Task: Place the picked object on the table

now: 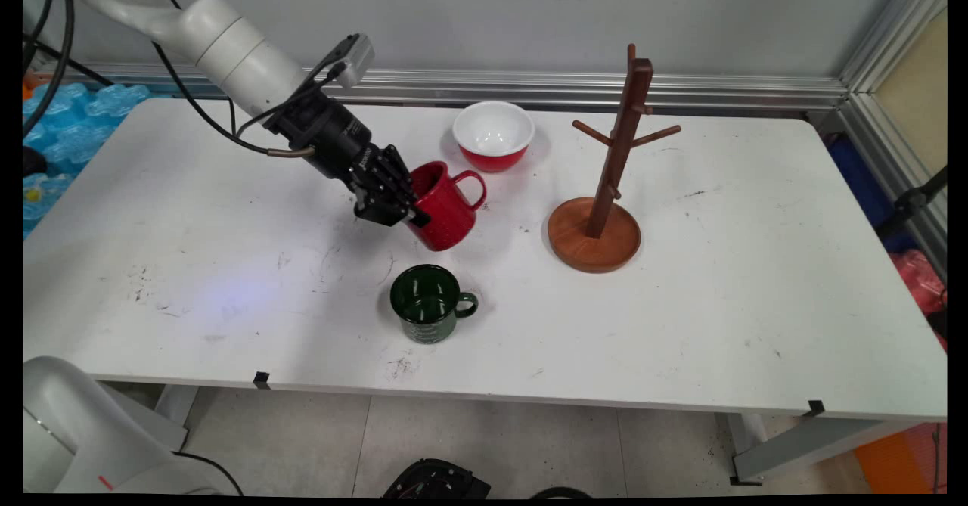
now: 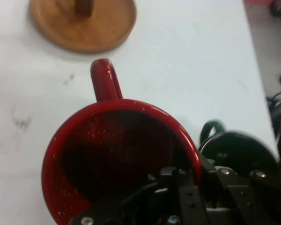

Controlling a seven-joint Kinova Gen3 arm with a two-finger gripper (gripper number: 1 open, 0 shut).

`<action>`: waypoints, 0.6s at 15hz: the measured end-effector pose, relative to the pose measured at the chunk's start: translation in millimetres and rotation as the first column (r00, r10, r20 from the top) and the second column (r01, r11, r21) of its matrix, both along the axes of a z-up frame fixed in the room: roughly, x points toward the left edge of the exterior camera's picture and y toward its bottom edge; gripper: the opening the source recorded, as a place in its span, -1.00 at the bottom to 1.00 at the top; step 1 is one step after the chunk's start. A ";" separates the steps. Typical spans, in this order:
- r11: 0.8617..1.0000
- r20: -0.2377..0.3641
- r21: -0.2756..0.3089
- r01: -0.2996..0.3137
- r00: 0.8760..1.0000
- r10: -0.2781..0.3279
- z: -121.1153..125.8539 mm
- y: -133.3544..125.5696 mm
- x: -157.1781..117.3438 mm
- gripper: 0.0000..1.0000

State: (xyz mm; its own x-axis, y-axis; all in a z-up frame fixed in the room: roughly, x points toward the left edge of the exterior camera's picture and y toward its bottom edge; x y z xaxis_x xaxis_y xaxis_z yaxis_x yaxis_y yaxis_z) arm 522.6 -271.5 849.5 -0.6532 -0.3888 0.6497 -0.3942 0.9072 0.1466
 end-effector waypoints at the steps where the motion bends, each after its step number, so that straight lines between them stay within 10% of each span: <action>1: 1.000 0.020 -0.002 0.000 1.000 0.000 -2.2 -1.4 3.3 -1.00; 9: 1.000 0.166 -0.027 0.001 0.986 0.003 -15.9 -13.4 26.8 -1.00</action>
State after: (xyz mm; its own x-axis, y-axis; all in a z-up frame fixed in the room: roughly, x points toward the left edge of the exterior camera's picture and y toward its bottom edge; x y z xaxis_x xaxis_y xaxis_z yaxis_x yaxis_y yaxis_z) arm 549.4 -284.8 833.6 -0.7524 -0.3734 0.5427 -0.4120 0.9095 0.0546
